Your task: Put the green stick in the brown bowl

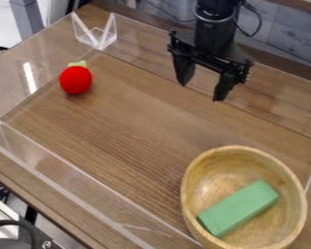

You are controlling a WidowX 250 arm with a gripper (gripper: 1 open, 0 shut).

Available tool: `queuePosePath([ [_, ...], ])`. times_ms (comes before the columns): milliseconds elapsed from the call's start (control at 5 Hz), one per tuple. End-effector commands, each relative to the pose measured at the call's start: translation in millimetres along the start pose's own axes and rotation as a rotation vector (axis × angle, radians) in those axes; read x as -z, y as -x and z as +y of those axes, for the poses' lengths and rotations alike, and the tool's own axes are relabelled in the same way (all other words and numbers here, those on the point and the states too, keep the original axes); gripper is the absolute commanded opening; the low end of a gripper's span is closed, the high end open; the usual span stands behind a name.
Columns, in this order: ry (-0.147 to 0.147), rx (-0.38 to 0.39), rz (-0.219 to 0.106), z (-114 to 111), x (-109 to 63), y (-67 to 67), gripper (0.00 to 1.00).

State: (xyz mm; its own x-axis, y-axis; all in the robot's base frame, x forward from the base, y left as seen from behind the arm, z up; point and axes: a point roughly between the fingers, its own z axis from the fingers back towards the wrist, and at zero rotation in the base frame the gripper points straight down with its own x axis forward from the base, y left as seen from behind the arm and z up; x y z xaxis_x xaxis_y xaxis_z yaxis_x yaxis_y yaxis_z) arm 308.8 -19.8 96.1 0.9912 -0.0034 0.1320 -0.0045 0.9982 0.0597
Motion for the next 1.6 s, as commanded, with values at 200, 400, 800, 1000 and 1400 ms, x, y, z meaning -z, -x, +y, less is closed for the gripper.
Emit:
queuePosePath([
  [200,-0.020,-0.015,-0.058,8,-6.8,-21.8,1.00],
  [400,-0.029,-0.021,-0.058,11,-3.4,-27.3,1.00],
  [800,-0.041,-0.028,-0.058,12,1.3,-37.9,1.00],
  [1000,-0.045,-0.032,-0.055,13,3.7,-42.6,1.00],
  [1400,-0.049,-0.037,-0.048,13,7.3,-49.7,1.00],
])
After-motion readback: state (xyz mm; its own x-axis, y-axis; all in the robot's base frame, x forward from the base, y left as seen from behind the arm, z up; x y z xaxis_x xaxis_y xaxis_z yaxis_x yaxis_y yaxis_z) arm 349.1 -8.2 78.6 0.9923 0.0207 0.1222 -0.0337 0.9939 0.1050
